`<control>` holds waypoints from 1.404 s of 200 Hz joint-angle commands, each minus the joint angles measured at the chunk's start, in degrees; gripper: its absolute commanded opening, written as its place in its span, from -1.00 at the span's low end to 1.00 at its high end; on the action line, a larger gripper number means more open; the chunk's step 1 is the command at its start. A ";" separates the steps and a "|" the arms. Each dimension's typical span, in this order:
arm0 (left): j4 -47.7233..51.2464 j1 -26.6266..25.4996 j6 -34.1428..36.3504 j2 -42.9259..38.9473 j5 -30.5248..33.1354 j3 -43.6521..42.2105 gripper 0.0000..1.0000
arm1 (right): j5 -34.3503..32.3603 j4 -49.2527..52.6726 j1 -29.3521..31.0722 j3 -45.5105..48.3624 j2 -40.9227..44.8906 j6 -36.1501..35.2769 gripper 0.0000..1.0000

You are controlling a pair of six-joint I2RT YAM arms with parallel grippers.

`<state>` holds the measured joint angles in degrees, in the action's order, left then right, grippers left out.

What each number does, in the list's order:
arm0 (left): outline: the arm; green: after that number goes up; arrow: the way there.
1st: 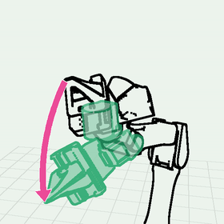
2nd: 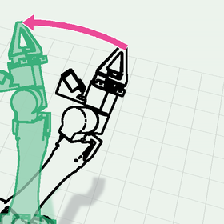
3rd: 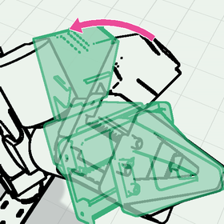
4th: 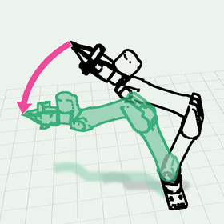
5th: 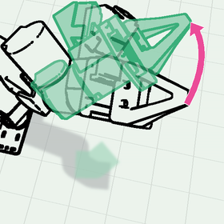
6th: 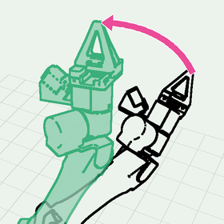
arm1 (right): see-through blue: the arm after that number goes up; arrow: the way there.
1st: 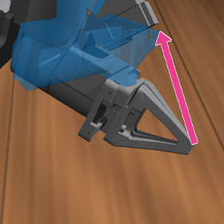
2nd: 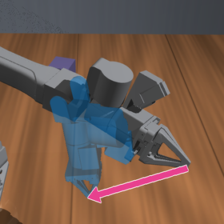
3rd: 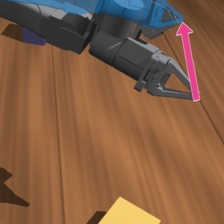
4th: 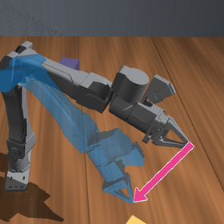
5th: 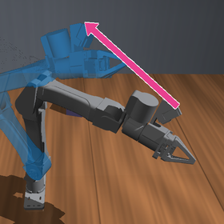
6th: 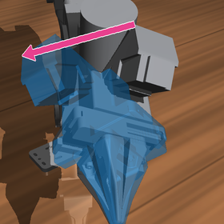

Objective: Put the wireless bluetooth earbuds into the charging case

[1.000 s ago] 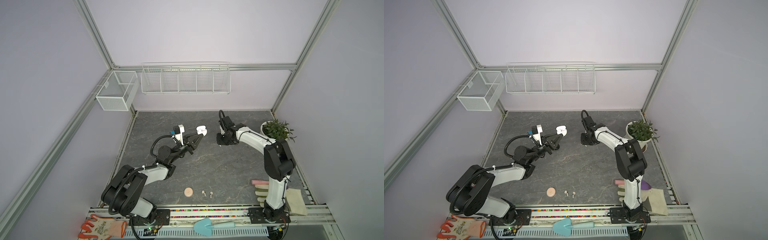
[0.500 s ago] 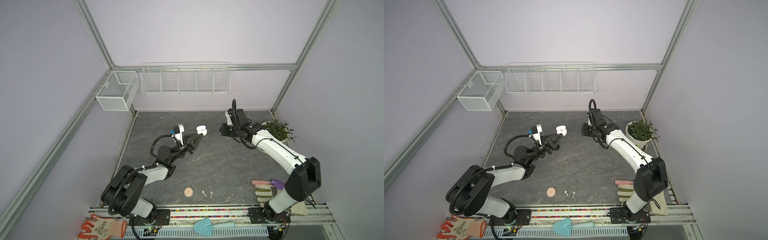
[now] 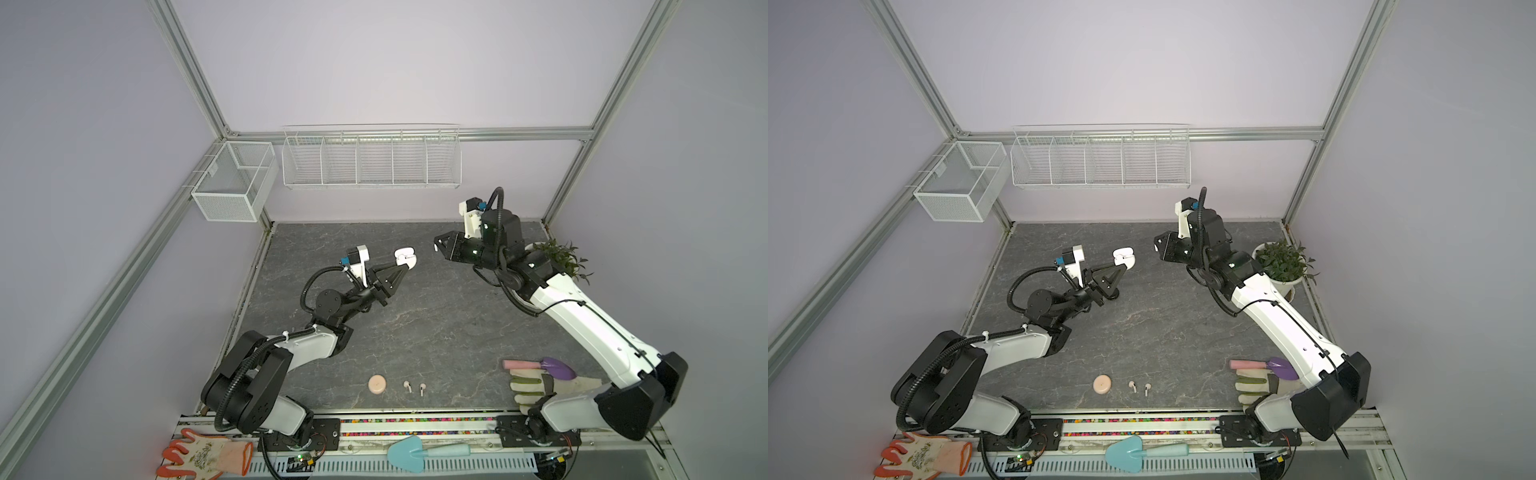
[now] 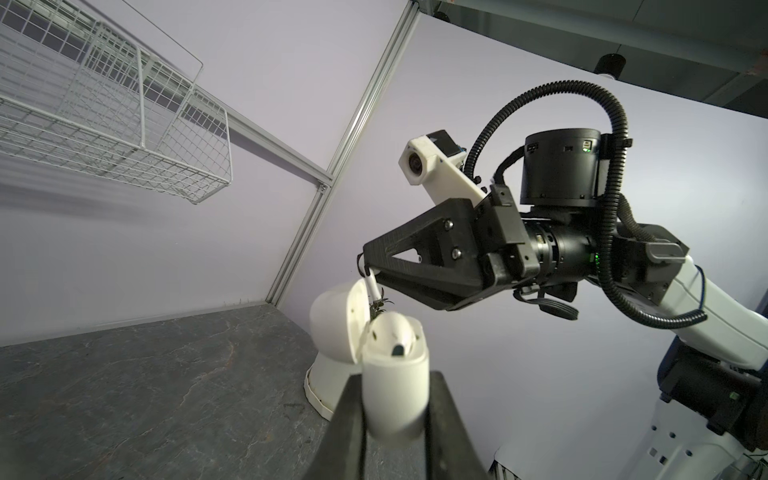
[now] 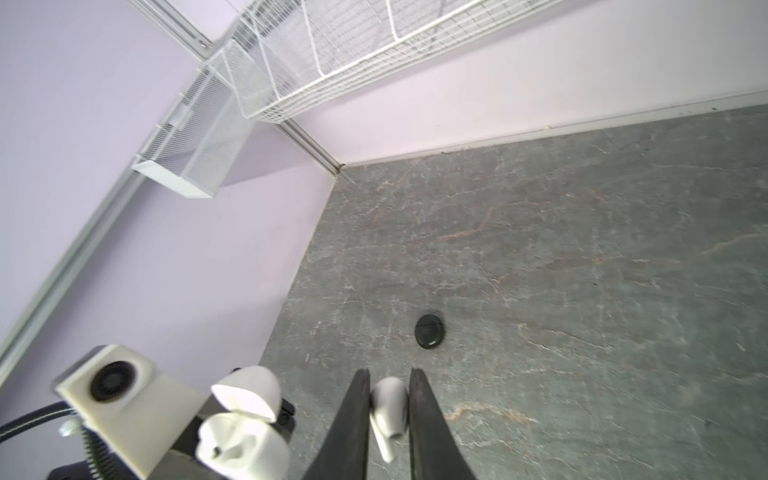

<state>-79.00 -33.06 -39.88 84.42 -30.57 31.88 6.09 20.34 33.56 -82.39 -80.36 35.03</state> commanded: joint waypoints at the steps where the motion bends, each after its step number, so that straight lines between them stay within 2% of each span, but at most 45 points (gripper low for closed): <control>1: -2.21 -0.34 0.15 -0.73 -1.29 1.62 -1.00 | 2.50 -4.86 1.45 0.82 1.83 2.09 -0.60; 66: -2.21 -0.52 0.57 -0.49 -2.57 1.79 -1.00 | 4.11 -8.66 4.90 1.87 3.32 1.95 -0.60; 188: -2.20 -0.52 0.85 -1.27 -2.69 1.65 -1.00 | -0.17 -12.08 8.82 5.05 3.14 -2.83 -0.60; 281: -2.21 -0.52 0.89 -1.88 -2.66 1.28 -1.00 | -1.15 -12.52 9.93 5.17 1.89 -3.08 -0.61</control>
<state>-79.02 -33.39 -39.57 83.64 -32.67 32.03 5.69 9.89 42.74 -78.13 -78.11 32.56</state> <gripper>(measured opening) 0.195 0.198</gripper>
